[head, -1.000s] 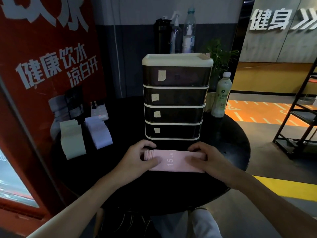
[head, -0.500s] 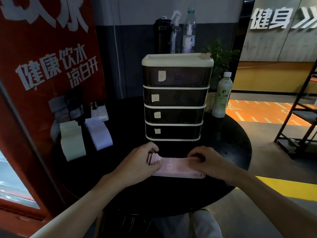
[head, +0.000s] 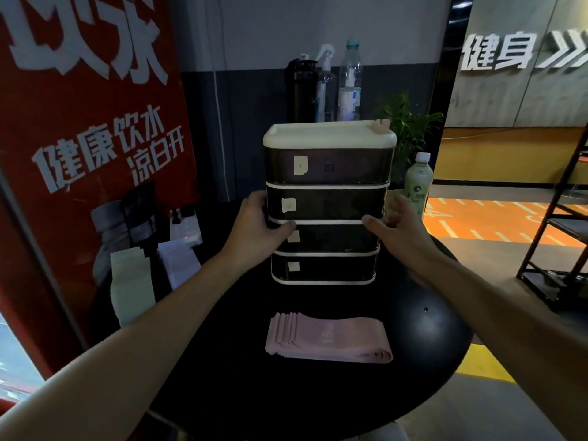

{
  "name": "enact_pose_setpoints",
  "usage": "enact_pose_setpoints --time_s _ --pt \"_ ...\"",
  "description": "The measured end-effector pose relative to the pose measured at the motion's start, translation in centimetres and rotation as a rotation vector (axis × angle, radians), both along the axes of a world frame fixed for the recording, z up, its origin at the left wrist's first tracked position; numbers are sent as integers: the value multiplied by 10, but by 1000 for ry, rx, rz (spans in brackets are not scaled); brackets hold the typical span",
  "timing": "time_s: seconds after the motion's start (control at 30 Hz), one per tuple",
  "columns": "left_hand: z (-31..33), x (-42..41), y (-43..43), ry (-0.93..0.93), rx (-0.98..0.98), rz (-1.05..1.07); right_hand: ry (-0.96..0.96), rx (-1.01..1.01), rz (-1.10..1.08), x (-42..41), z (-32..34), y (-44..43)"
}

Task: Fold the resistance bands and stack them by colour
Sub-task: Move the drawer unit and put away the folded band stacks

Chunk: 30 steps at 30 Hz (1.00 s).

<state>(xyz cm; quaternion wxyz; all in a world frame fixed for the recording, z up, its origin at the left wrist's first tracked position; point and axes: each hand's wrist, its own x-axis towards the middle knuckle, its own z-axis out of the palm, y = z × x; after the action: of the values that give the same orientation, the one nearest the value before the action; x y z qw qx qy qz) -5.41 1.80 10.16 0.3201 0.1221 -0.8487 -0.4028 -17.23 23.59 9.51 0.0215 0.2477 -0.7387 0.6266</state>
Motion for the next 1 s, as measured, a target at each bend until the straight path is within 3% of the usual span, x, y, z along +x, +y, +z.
enact_pose_setpoints --time_s 0.2,1.0 --pt "8 -18 -2 17 237 -124 5 -36 84 -5 2 -4" --pt "8 19 15 25 273 -203 -84 -146 140 28 9 14"
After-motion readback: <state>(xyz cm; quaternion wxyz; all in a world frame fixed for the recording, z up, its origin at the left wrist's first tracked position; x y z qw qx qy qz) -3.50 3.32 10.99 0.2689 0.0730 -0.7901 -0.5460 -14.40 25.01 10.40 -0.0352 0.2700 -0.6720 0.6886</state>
